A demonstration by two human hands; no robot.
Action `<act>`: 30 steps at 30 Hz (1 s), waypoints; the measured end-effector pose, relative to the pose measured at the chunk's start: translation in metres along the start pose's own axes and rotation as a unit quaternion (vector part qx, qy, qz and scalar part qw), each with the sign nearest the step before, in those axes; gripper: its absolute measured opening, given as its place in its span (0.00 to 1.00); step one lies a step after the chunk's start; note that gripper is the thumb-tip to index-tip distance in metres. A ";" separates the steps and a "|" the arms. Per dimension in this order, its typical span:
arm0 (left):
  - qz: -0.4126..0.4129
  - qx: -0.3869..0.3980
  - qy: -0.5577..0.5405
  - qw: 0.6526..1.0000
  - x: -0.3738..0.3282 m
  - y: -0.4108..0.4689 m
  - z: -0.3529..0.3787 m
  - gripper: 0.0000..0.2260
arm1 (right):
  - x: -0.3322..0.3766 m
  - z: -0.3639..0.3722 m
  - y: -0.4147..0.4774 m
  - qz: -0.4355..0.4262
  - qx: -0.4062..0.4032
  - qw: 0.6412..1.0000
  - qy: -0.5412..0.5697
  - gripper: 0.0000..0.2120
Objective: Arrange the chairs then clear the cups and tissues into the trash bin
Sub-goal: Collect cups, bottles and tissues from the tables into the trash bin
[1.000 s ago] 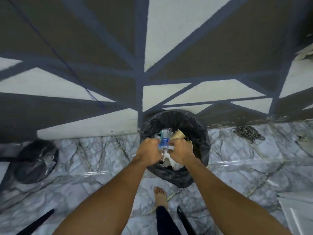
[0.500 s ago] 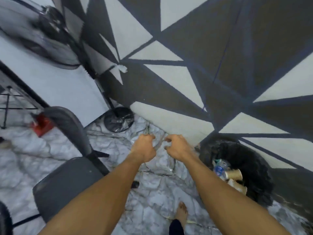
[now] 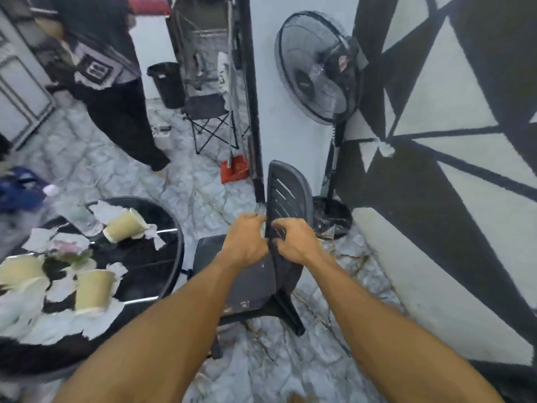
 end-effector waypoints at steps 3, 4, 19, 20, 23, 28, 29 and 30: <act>-0.062 -0.018 0.007 0.998 0.033 -0.010 -0.014 0.19 | 0.030 0.016 0.024 -0.047 0.045 0.998 -0.014 0.23; -0.084 -0.019 0.005 0.996 0.044 -0.014 -0.017 0.21 | 0.037 0.021 0.031 -0.058 0.057 0.997 -0.018 0.23; -0.331 -0.127 0.036 0.934 0.169 -0.174 -0.088 0.06 | 0.204 0.150 0.018 -0.257 0.237 0.937 -0.024 0.22; -0.348 -0.132 0.029 0.928 0.177 -0.187 -0.091 0.05 | 0.215 0.160 0.014 -0.262 0.247 0.932 -0.026 0.22; -0.394 -0.138 0.020 0.908 0.211 -0.222 -0.099 0.14 | 0.245 0.190 0.008 -0.270 0.273 0.922 -0.045 0.22; -0.403 -0.185 0.066 0.894 0.266 -0.251 -0.125 0.16 | 0.295 0.238 0.017 -0.284 0.277 0.913 -0.091 0.21; -0.393 -0.217 0.099 0.888 0.276 -0.258 -0.135 0.16 | 0.306 0.249 0.018 -0.286 0.278 0.912 -0.101 0.22; -0.382 -0.244 0.142 0.880 0.285 -0.266 -0.146 0.18 | 0.319 0.261 0.020 -0.292 0.279 0.909 -0.108 0.23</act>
Point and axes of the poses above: each hand's wrist, its own y-axis towards the middle knuckle, its own z-axis out of the palm, x = y × z, the point moved 6 cm from there along y, towards the middle knuckle, and after that the axes turned 7 degrees about z, right-handed, at the moved point
